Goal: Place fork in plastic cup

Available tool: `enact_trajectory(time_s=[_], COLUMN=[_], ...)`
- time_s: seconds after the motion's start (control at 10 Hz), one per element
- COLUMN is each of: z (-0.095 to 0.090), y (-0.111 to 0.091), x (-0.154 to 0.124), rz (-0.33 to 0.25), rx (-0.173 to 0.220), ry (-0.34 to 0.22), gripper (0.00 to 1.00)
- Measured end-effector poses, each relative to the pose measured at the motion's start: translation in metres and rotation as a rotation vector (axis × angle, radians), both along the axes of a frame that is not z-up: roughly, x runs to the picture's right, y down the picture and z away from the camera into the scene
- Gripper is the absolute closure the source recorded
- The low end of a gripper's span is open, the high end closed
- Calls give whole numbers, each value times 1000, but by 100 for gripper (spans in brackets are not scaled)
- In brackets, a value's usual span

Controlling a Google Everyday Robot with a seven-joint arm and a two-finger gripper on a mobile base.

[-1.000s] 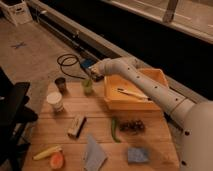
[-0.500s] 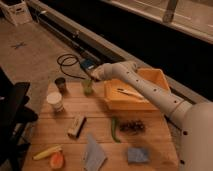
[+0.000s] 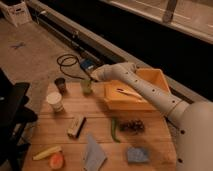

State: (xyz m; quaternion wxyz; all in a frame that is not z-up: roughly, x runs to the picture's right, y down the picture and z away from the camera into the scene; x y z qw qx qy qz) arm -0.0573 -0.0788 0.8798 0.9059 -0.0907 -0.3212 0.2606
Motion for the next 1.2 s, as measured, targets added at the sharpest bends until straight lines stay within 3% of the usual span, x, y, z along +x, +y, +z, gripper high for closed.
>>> enact_trajectory(time_s=[0.2,0.4,0.9,1.2], z=[2,5,-13,-14], y=[2,9,-5,-6], x=[-1,-3,-5,-6], rz=[8,11,17,17], rx=[-19,-41,-19,-18], ry=[-6,-27,-68,-70], gripper=[90,69,21,20])
